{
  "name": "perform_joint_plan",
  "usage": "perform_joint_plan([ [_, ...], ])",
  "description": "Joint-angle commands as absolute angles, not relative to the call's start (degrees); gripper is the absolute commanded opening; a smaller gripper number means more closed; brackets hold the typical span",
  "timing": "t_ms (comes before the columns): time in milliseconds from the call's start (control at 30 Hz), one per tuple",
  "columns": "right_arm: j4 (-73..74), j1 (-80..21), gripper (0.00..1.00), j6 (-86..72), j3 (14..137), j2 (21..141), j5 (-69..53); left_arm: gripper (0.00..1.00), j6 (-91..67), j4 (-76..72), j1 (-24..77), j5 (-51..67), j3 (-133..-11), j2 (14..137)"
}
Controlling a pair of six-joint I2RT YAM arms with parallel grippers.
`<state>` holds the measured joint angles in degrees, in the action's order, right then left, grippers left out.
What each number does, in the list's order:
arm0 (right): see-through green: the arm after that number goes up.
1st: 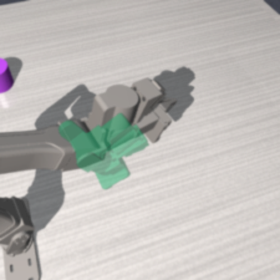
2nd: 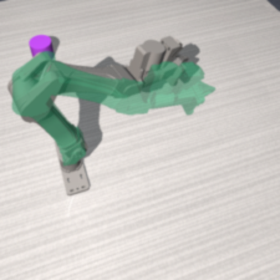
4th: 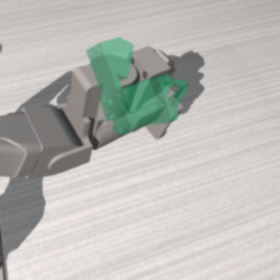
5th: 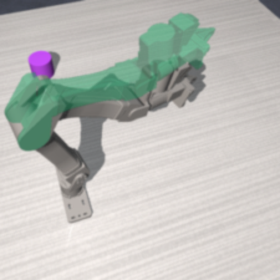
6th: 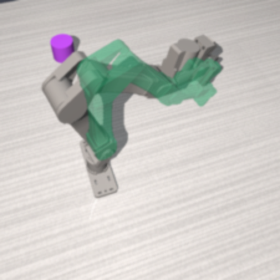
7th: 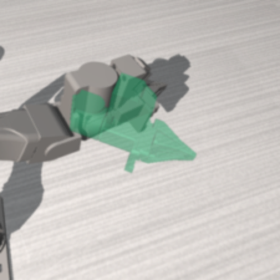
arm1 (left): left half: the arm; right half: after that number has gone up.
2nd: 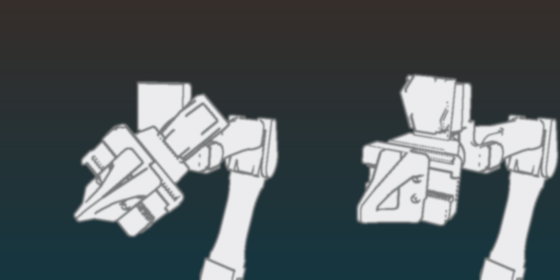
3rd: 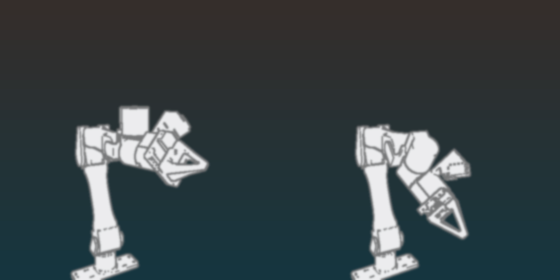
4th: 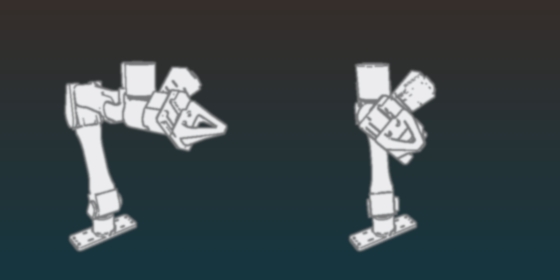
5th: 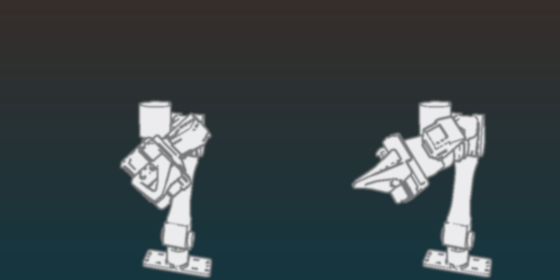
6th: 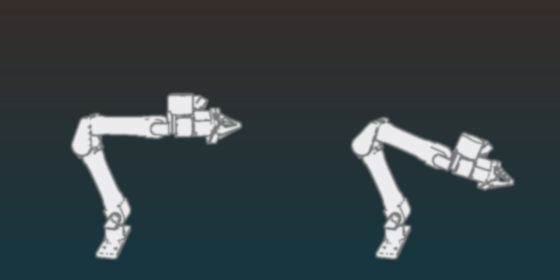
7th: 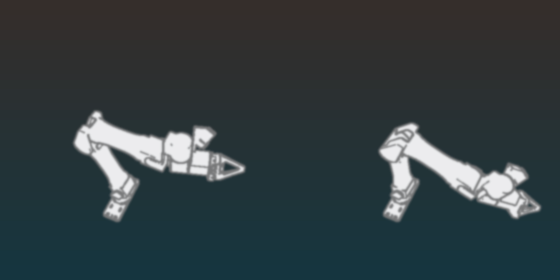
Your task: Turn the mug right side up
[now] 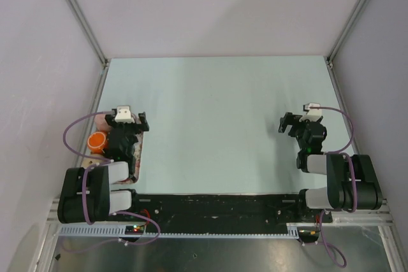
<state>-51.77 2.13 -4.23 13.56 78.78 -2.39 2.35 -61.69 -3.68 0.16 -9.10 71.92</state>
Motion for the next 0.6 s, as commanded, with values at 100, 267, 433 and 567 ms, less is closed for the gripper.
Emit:
perform_joint_plan([
  [100, -45.29, 2.81, 1.00, -3.74, 18.14, 72.19, -2.15, 0.98, 1.78, -64.94, -4.20, -0.44, -8.77, 71.96],
  [267, -35.08, 2.81, 1.00, -3.85, 22.75, 64.30, -6.83, 0.98, 2.01, -51.37, -5.36, 5.22, -12.92, 64.22],
  [433, -29.79, 1.66, 1.00, -6.34, 28.15, 59.76, -14.66, 0.98, 9.43, -35.35, -5.70, 22.40, -23.96, 58.43],
  [567, -20.47, -1.01, 1.00, -6.07, 34.84, 59.16, -20.62, 0.98, 19.71, -8.64, -4.32, 31.88, -36.88, 54.70],
])
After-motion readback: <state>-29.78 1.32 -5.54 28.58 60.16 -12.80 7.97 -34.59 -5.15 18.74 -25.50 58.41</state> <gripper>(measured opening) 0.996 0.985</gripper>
